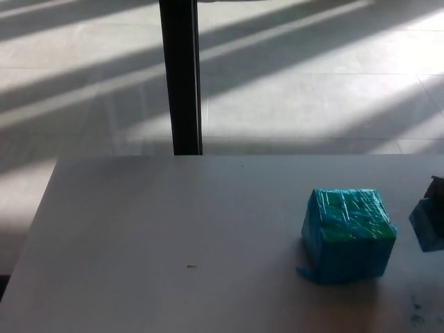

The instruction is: The robot uses its right hand to pick up the small cube kept on the middle on the desk and place it on the bigger cube kept next to it

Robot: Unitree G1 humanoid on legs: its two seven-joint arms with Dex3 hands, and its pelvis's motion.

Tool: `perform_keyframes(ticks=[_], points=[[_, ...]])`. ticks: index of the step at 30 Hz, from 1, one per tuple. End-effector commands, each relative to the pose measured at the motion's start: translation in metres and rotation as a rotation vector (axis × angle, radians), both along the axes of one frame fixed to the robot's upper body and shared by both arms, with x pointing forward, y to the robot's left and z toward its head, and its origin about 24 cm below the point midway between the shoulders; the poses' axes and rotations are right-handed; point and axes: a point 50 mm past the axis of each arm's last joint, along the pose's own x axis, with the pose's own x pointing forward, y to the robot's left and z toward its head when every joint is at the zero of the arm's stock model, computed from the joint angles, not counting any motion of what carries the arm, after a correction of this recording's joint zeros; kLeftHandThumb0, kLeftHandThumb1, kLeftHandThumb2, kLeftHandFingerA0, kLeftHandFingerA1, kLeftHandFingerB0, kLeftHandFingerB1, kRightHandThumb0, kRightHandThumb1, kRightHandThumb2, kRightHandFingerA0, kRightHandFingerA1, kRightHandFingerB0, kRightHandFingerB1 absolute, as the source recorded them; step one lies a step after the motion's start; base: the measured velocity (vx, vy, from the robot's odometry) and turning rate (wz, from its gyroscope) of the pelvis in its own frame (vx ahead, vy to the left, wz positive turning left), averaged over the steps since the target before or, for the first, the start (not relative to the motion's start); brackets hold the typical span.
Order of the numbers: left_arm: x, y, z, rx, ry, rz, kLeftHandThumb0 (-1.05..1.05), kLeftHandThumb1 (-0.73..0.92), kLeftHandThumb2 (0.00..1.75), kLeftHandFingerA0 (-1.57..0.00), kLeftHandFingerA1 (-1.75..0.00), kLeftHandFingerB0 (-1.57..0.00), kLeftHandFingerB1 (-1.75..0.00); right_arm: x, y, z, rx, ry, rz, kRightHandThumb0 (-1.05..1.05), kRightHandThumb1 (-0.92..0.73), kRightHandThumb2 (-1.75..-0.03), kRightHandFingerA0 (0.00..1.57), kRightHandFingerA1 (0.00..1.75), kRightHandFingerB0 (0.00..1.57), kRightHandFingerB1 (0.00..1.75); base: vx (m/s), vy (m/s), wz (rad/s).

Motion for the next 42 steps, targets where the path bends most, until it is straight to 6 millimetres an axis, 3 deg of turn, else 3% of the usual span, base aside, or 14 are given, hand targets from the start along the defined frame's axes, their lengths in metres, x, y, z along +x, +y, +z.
perform_keyframes(ticks=[1,4,5,6,10,11,12,18,19,20,25,28,29,42], points=[[-0.003,0.006,0.006,0.013,0.011,-0.001,-0.78,0.80,0.64,-0.58,-0.57,-0.44,-0.41,0.004,-0.006,0.029,0.033,-0.045,0.012,-0.24,-0.72,-0.64,0.77,1.66,0.71,1.33,0.00,0.000,0.00],[-0.004,0.005,0.005,0.007,0.007,-0.006,-0.78,0.80,0.64,-0.53,-0.56,-0.41,-0.42,0.006,-0.004,0.043,0.043,-0.082,0.041,-0.22,-0.69,-0.70,0.78,1.69,0.72,1.36,0.00,0.000,0.00],[-0.004,0.006,0.005,0.012,0.013,-0.013,-0.77,0.63,1.05,-0.49,-0.64,-0.34,-0.54,0.006,-0.003,0.047,0.044,-0.087,0.045,-0.21,-0.70,-0.72,0.79,1.68,0.71,1.36,0.00,0.000,0.00],[-0.004,0.006,0.005,0.026,0.022,-0.023,-0.79,0.81,0.64,-0.56,-0.57,-0.45,-0.43,0.007,-0.001,0.052,0.047,-0.092,0.053,-0.17,-0.68,-0.73,0.91,1.68,0.70,1.38,0.00,0.000,0.00],[-0.005,0.005,0.004,0.007,0.010,-0.001,-0.79,0.79,0.64,-0.56,-0.56,-0.45,-0.42,0.011,0.010,0.073,0.095,-0.139,0.086,-0.20,-0.64,-0.89,0.82,1.70,0.74,1.43,0.00,0.000,0.00],[-0.005,0.005,0.004,0.015,0.018,-0.008,-0.77,0.61,1.03,-0.51,-0.64,-0.37,-0.54,0.012,0.012,0.076,0.098,-0.143,0.093,-0.20,-0.66,-0.88,0.82,1.70,0.74,1.41,0.00,0.000,0.00],[-0.005,0.005,0.004,0.018,0.021,-0.012,-0.79,0.80,0.64,-0.57,-0.57,-0.43,-0.42,0.013,0.015,0.079,0.101,-0.142,0.098,-0.20,-0.66,-0.91,0.81,1.72,0.71,1.47,0.00,0.000,0.00],[-0.004,0.006,0.005,0.019,0.010,-0.002,-0.79,0.79,0.63,-0.58,-0.61,-0.43,-0.44,0.012,0.044,0.091,0.148,-0.129,0.225,-0.19,-0.65,-0.84,0.77,1.75,0.66,1.57,0.00,0.000,0.00],[-0.005,0.006,0.005,0.019,0.014,-0.006,-0.79,0.64,1.03,-0.53,-0.66,-0.35,-0.55,0.012,0.049,0.091,0.152,-0.128,0.246,-0.16,-0.63,-0.80,0.78,1.74,0.69,1.54,0.00,0.000,0.00],[-0.005,0.006,0.005,0.027,0.023,-0.021,-0.80,0.81,0.64,-0.58,-0.57,-0.41,-0.41,0.011,0.058,0.092,0.154,-0.127,0.282,-0.15,-0.65,-0.73,0.95,1.74,0.65,1.49,0.00,0.000,0.00],[-0.007,0.006,0.004,0.014,0.015,-0.002,-0.79,0.79,0.64,-0.56,-0.57,-0.45,-0.43,0.009,0.076,0.095,0.173,-0.096,0.341,-0.20,-0.69,-0.74,0.92,1.70,0.68,1.43,0.00,0.000,0.00],[-0.008,0.006,0.004,-0.007,0.008,0.013,-0.77,0.61,1.03,-0.49,-0.64,-0.33,-0.53,0.007,0.093,0.094,0.173,-0.052,0.394,-0.22,-0.65,-0.74,0.90,1.66,0.75,1.31,0.00,0.000,0.00],[-0.008,0.006,0.004,0.009,0.018,-0.011,-0.78,0.80,0.63,-0.54,-0.56,-0.43,-0.42,0.006,0.096,0.093,0.161,-0.043,0.405,-0.25,-0.67,-0.70,0.81,1.67,0.76,1.20,0.00,0.000,0.00],[-0.007,0.006,0.004,0.018,0.021,-0.017,-0.81,0.79,0.63,-0.58,-0.56,-0.41,-0.42,0.002,0.107,0.084,0.099,0.056,0.436,-0.23,-0.68,-0.78,0.82,1.68,0.69,1.36,0.00,0.000,0.00]])
